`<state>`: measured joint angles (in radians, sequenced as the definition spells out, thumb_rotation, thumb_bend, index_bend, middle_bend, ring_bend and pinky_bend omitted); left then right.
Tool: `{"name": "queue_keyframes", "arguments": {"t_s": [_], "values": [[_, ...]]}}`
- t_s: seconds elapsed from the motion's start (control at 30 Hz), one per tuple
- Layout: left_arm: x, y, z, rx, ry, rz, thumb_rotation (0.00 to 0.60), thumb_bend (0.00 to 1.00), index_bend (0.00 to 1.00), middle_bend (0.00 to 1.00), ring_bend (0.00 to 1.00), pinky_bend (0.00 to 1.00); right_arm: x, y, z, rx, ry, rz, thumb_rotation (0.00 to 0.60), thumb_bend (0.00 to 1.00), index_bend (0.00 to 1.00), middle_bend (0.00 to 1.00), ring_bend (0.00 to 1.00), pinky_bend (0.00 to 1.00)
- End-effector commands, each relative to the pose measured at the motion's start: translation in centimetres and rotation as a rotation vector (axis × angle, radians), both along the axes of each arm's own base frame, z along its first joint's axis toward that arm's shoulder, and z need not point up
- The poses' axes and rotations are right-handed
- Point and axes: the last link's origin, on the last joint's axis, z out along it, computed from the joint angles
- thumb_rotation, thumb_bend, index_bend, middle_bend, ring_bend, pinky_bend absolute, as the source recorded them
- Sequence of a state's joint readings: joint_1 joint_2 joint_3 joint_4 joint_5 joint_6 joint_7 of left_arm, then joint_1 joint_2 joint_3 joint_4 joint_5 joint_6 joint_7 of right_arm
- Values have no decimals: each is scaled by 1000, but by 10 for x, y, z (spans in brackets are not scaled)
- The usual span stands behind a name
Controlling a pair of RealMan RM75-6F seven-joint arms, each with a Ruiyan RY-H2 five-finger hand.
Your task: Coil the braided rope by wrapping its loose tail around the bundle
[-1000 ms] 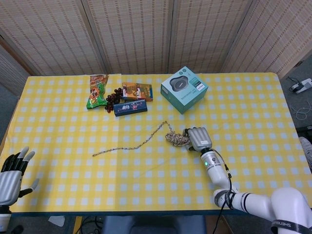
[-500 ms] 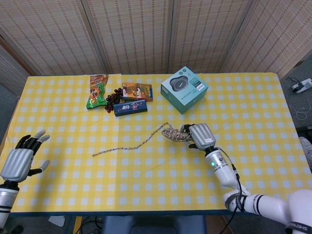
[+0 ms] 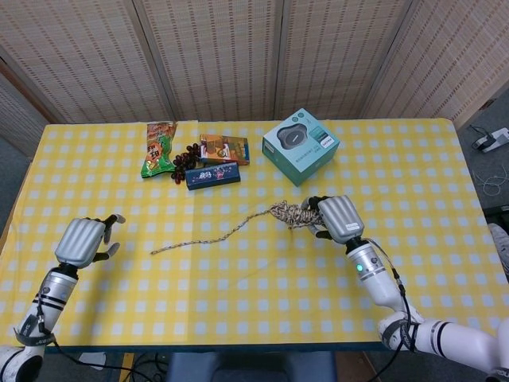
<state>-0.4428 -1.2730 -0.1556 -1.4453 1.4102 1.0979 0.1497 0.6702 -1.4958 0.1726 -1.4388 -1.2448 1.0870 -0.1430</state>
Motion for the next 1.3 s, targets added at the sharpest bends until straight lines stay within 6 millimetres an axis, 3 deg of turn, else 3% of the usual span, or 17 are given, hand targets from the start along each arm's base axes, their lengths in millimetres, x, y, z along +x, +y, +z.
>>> {"name": "queue_keyframes", "arguments": {"t_s": [0.03,0.23,0.4,0.8,1.3], "values": [[10,14,-17,-27,21,-6,600,311,461,834,784,806,0,-1,1,-3,-5,-4,600,570,705,620,558,645],[29,29,-45,-80,31,-5,600,311,482,971,903,933,-1,0,1,0,-10,-13,600,570,705,620,558,645],[40,35,-61,-103,27,32,600,311,524,1000,962,996,0,-1,2,-2,-11,-13,600,570,709,620,559,645],[57,36,-91,-136,41,89,600,310,600,1000,1000,1000,-2,-2,-2,7,1,-16,600,570,711,620,560,645],[72,36,-121,-201,92,145,600,311,595,1000,1000,1000,-9,-3,-5,24,3,-34,600,570,711,620,564,647]]}}
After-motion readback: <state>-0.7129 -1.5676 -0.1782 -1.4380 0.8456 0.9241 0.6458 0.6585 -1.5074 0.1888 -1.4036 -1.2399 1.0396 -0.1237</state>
